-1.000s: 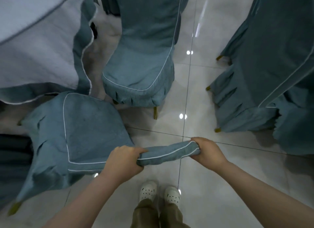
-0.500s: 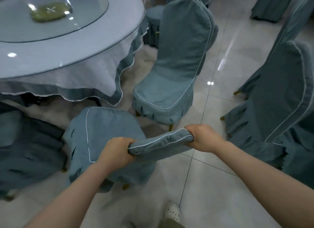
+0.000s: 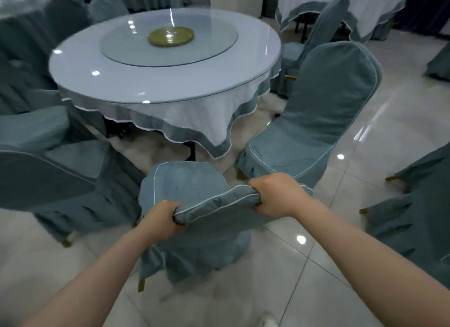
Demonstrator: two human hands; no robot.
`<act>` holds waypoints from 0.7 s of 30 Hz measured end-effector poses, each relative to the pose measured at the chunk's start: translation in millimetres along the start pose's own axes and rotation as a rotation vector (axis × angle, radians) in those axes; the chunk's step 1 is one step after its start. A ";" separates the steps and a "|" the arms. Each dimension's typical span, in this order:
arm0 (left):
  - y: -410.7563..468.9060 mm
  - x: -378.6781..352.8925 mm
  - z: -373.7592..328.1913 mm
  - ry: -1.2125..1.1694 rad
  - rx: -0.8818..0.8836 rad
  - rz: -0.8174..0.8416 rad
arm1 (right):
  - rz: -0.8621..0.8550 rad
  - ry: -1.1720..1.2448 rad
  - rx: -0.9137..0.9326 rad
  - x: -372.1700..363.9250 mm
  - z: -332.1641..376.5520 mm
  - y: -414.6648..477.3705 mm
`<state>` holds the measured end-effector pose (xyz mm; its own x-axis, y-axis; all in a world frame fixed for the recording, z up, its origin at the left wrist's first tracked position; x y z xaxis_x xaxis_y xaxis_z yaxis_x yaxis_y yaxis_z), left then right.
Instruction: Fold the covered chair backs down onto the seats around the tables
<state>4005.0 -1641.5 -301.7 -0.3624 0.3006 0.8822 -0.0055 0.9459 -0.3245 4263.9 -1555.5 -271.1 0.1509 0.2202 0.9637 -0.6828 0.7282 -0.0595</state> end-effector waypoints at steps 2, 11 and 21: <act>-4.4 3.1 21.3 -0.055 0.008 0.049 | 0.009 -0.014 0.005 -1.9 18.9 10.3; -36.3 7.7 101.8 -0.146 0.045 0.113 | -0.049 0.077 -0.022 -18.4 70.2 25.2; -66.7 3.1 156.9 -0.147 0.285 -0.083 | -0.143 0.049 -0.033 -35.6 122.2 49.9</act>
<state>3858.1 -1722.9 -330.8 -0.4801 0.1830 0.8579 -0.2935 0.8881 -0.3537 4137.1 -1606.4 -276.6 0.2797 0.1435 0.9493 -0.6282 0.7751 0.0679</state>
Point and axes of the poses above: each hand's wrist, its own y-axis towards the middle knuckle, its own x-axis out of the back of the hand, z = x × y, the point moved 3 cm from there along y, towards the middle knuckle, and after that the axes turned 9 degrees about y, right-handed, at the moved point
